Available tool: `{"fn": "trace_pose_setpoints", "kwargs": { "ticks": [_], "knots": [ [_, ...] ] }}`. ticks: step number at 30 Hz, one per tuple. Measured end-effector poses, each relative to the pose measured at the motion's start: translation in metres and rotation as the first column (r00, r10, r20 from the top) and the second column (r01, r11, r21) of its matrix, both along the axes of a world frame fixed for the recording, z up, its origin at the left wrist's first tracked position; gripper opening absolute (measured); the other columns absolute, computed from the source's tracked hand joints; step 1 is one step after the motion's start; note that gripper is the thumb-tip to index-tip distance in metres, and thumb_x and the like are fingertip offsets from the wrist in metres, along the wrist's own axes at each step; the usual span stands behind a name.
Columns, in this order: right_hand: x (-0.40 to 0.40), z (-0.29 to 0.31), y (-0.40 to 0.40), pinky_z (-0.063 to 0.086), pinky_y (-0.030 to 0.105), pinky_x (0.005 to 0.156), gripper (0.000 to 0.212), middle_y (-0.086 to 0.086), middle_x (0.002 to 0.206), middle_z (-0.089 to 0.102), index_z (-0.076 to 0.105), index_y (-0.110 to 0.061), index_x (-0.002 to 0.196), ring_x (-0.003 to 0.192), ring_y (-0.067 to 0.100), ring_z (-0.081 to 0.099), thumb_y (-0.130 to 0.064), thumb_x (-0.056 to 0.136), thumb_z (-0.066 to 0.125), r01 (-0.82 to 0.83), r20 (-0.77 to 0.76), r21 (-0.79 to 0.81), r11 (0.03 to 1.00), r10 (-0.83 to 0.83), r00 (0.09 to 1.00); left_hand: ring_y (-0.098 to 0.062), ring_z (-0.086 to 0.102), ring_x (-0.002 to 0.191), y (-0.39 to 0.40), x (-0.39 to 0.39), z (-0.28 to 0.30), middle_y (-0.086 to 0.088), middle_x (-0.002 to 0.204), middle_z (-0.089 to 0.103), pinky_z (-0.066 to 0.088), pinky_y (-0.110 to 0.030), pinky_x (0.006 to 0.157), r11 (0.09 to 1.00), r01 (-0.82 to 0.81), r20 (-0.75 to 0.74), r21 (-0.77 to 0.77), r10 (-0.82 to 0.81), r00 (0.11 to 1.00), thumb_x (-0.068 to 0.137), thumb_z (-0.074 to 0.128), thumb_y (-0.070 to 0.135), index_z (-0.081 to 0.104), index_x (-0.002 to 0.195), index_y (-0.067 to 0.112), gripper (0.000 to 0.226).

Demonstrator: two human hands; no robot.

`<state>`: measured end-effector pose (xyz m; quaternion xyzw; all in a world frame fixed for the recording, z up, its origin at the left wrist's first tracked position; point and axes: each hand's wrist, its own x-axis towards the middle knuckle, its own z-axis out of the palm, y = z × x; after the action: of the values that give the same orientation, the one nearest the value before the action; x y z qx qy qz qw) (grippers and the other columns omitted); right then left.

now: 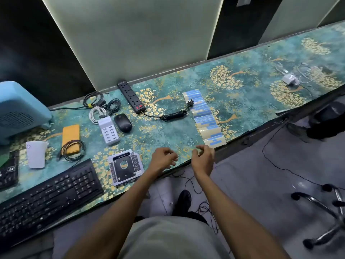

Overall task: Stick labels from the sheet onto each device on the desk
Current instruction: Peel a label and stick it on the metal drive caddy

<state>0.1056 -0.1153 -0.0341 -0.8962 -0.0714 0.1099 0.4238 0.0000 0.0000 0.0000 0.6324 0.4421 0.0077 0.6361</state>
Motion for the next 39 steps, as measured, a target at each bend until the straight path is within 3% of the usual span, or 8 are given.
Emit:
{"fn": "trace_pose_setpoints", "kwargs": {
  "ticks": [8,12,17,23,30,33,36,39],
  "knots": [
    [0.089,-0.012,-0.023,0.050,0.039,0.077,0.021,0.012,0.137,0.042,0.059,-0.016,0.107,0.107,0.037,0.059,-0.020,0.090,0.070,0.302,-0.189,-0.024,0.953,-0.301,0.935,-0.020,0.066,0.066,-0.019,0.067,0.008,-0.011,0.081,0.072,0.049,-0.026,0.057,0.999,-0.014,-0.014,-0.052,0.013,1.000,0.091,0.062,0.012,0.069,0.097,-0.005,0.019],
    [0.112,-0.018,-0.018,0.051,0.044,0.082,0.025,0.011,0.139,0.044,0.060,-0.014,0.110,0.090,0.033,0.059,-0.025,0.091,0.073,0.357,-0.311,-0.030,0.934,-0.348,0.884,-0.019,0.068,0.067,-0.017,0.078,0.003,-0.012,0.083,0.074,0.051,-0.027,0.057,0.999,-0.012,-0.035,-0.052,0.011,0.999,0.091,0.063,0.013,0.070,0.096,-0.003,0.018],
    [0.112,-0.029,-0.013,0.059,0.050,0.085,0.018,0.011,0.102,0.069,0.060,-0.016,0.089,0.094,0.034,0.070,-0.021,0.087,0.078,0.509,-0.356,0.022,0.861,-0.468,0.809,-0.019,0.068,0.068,-0.006,0.073,-0.004,-0.019,0.090,0.076,0.051,-0.028,0.059,0.998,-0.051,-0.049,-0.043,0.049,0.998,0.093,0.063,0.014,0.071,0.097,-0.002,0.019],
    [0.088,-0.015,-0.005,0.054,0.044,0.086,0.026,-0.005,0.072,0.059,0.050,-0.016,0.101,0.095,0.032,0.068,-0.006,0.089,0.071,0.557,-0.386,0.087,0.826,-0.487,0.783,-0.020,0.068,0.067,0.002,0.057,-0.010,-0.018,0.086,0.073,0.054,-0.029,0.061,0.983,-0.113,-0.044,-0.143,0.108,0.993,0.095,0.062,0.012,0.069,0.101,-0.007,0.021],
    [-0.026,0.004,0.024,0.042,0.027,0.075,0.034,-0.001,0.091,0.061,0.055,-0.008,0.111,0.087,0.027,0.062,-0.012,0.084,0.076,0.382,-0.430,0.240,0.892,-0.255,0.866,-0.023,0.072,0.063,-0.003,0.041,-0.014,-0.020,0.085,0.071,0.059,-0.031,0.055,0.863,-0.225,-0.038,-0.452,0.233,0.972,0.090,0.074,0.012,0.066,0.100,-0.002,0.019],
    [-0.052,-0.001,0.030,0.052,0.031,0.081,0.031,-0.001,0.098,0.064,0.060,-0.014,0.100,0.090,0.021,0.062,-0.020,0.079,0.082,0.205,-0.431,0.270,0.941,-0.073,0.900,-0.019,0.063,0.044,0.002,0.019,-0.024,-0.018,0.071,0.066,0.053,-0.027,0.044,0.874,-0.306,-0.058,-0.377,0.307,0.950,0.089,0.065,-0.005,0.068,0.102,-0.013,0.015],
    [-0.065,-0.007,0.024,0.060,0.051,0.070,0.023,0.004,0.078,0.066,0.063,-0.026,0.087,0.070,0.022,0.064,-0.028,0.068,0.076,0.111,-0.365,0.253,0.961,-0.012,0.931,-0.020,0.068,0.056,0.011,-0.004,-0.027,-0.017,0.082,0.069,0.060,-0.031,0.050,0.847,-0.355,-0.058,-0.396,0.363,0.930,0.093,0.063,-0.004,0.068,0.106,-0.006,0.015],
    [-0.077,-0.009,0.019,0.061,0.049,0.062,0.019,0.017,0.080,0.070,0.068,-0.025,0.087,0.066,0.026,0.064,-0.015,0.076,0.080,0.041,-0.311,0.253,0.967,0.041,0.949,-0.027,0.070,0.070,0.020,-0.027,-0.024,-0.022,0.093,0.070,0.060,-0.033,0.051,0.780,-0.391,-0.064,-0.489,0.415,0.908,0.093,0.063,-0.004,0.065,0.107,-0.006,0.015]
  ]
}}
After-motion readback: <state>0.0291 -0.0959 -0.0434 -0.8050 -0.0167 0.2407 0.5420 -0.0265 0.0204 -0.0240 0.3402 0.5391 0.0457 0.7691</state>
